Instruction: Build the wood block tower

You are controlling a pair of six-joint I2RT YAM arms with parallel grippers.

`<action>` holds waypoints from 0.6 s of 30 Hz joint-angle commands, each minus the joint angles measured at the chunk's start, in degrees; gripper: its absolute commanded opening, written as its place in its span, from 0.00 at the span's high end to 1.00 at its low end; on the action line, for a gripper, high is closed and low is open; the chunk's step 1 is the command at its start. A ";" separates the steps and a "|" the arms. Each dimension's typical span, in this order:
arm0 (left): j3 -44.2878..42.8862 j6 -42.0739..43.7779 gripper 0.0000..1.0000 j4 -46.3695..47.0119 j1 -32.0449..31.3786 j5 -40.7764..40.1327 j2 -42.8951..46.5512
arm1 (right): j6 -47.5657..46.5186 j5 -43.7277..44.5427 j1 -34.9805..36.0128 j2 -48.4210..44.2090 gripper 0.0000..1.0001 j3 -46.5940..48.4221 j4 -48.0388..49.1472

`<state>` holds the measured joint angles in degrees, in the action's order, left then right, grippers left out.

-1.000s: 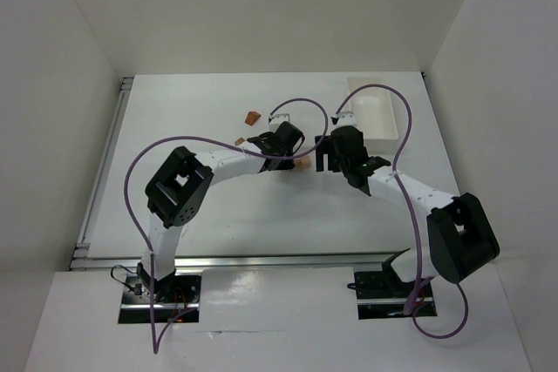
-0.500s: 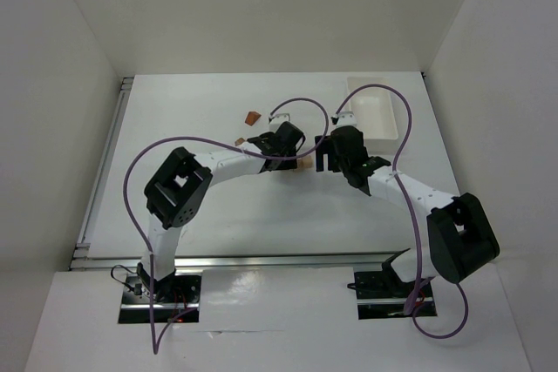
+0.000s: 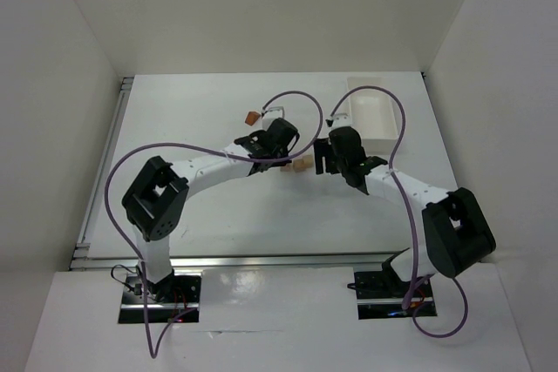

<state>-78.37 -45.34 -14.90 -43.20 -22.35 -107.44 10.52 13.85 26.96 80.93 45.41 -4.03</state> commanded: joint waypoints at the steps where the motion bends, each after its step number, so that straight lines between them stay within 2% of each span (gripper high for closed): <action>1: 1.37 0.08 0.91 0.39 -0.22 -4.18 3.81 | -4.27 -6.62 -0.33 0.73 0.23 -0.92 5.24; 3: 1.38 -0.45 1.00 -0.13 1.09 -4.98 3.81 | -5.34 -8.65 -0.33 2.04 0.35 -1.55 6.05; 4: 1.90 -0.45 1.00 0.39 1.62 -4.99 3.81 | -5.95 -9.79 -0.33 2.04 0.51 -2.07 6.58; 6: 2.69 -0.45 1.00 1.79 2.42 -4.37 3.29 | -6.48 -10.33 -0.33 4.05 0.51 -2.08 7.28; 8: 3.40 0.08 1.00 2.50 3.03 -3.67 1.80 | -6.48 -11.82 -0.33 5.38 0.56 -2.08 8.51; 9: 2.88 0.08 1.00 2.50 3.73 -2.97 1.01 | -6.48 -12.61 -0.33 6.17 0.67 -2.08 8.51; 18: -0.99 0.69 1.00 4.17 4.79 0.37 -6.19 | -7.10 -15.08 0.81 10.56 0.71 -0.85 11.06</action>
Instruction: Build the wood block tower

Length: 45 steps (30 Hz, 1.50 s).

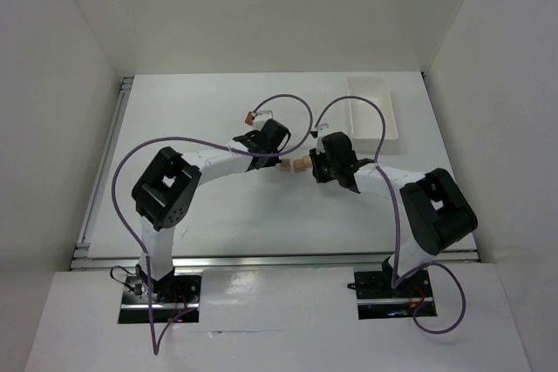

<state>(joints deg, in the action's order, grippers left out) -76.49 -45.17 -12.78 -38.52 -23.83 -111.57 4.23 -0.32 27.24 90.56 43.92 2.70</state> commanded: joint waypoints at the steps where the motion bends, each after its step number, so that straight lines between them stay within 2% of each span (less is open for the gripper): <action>1: -2.88 0.52 1.00 2.05 0.11 1.86 -2.68 | -0.80 -0.91 1.14 0.93 0.72 0.64 4.33; 6: -4.10 0.52 1.00 3.46 0.11 3.61 -5.06 | -0.80 -0.39 2.29 2.16 0.76 1.17 5.65; 7: -4.11 0.52 1.00 2.94 0.11 3.62 -5.06 | -0.80 -0.39 2.81 2.68 0.85 1.17 5.65; 8: -4.11 0.52 1.00 3.45 0.11 3.62 -5.06 | -0.80 -0.39 2.81 2.69 0.88 1.78 5.65; 25: -2.44 -0.10 1.00 5.66 0.11 6.51 -6.12 | 1.48 1.03 4.57 8.57 0.88 5.47 6.88; 45: -3.49 -0.10 1.00 5.66 -0.41 8.98 -7.17 | 2.71 4.36 5.10 10.25 0.88 8.11 8.11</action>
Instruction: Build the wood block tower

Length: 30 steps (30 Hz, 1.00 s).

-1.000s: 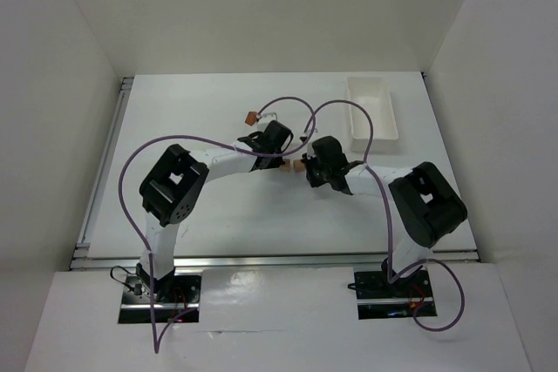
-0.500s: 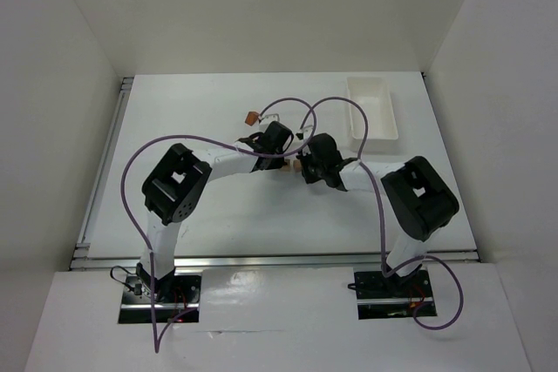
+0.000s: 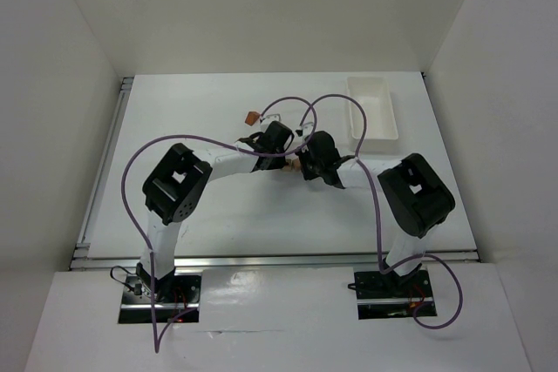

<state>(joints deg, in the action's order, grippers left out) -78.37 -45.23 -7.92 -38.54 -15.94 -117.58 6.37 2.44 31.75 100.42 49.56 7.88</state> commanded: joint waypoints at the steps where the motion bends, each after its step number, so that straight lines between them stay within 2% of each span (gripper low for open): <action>1: -1.61 -0.03 1.00 0.80 -0.39 1.09 -1.16 | 0.57 1.61 0.60 0.39 0.88 2.47 2.93; 9: -1.61 -0.03 1.00 0.80 -0.92 1.09 -0.63 | 1.10 0.46 0.60 -0.14 0.88 2.47 3.02; 17: -0.38 -0.03 1.00 0.19 -1.45 1.09 0.51 | 2.33 -1.03 0.60 -6.46 0.88 0.10 1.18; 25: 0.14 -0.03 1.00 0.19 -1.45 1.09 0.51 | 1.80 10.21 -1.15 -11.39 0.88 0.10 -4.62; 30: 0.15 -0.03 1.00 0.19 -1.45 1.09 0.51 | 1.80 8.90 -4.58 -11.39 0.88 0.10 -4.01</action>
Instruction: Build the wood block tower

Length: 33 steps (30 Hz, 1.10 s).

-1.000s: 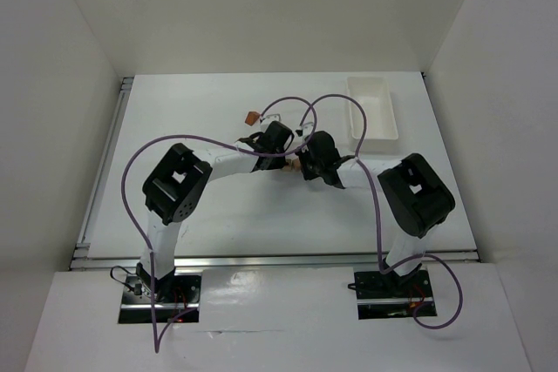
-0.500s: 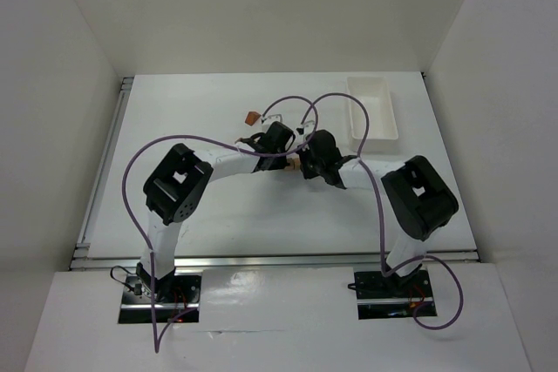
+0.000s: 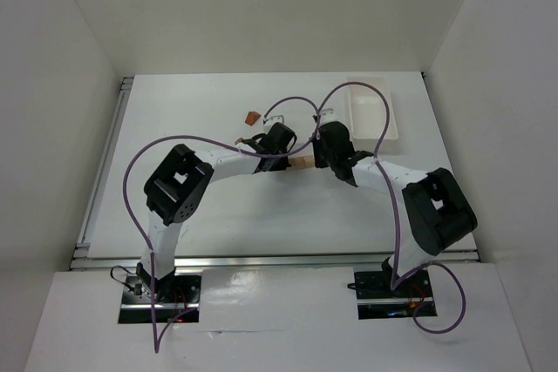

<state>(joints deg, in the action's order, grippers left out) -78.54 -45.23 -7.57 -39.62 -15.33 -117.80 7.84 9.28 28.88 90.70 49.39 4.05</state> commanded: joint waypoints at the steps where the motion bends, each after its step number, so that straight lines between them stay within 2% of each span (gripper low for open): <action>1: 0.32 -0.03 1.00 -0.16 -0.37 0.48 0.21 | 0.34 1.28 -1.73 -0.79 0.88 0.27 -0.19; 11: -1.61 0.50 1.00 -0.69 -0.37 0.48 -0.85 | -0.19 -1.46 -2.78 6.85 0.88 2.99 1.04; 21: -2.14 1.02 1.00 -0.69 -0.37 -0.14 -0.85 | -0.19 -2.51 -3.31 10.64 0.88 3.52 2.98; 33: -3.72 1.55 1.00 -1.22 -0.37 -0.66 -1.91 | -0.72 -4.88 -3.31 10.64 0.88 4.05 2.45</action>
<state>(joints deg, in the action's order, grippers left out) -80.31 -44.84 -8.36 -39.64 -15.44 -118.83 7.57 5.82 25.85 100.88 51.44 4.67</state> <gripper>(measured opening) 0.000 0.119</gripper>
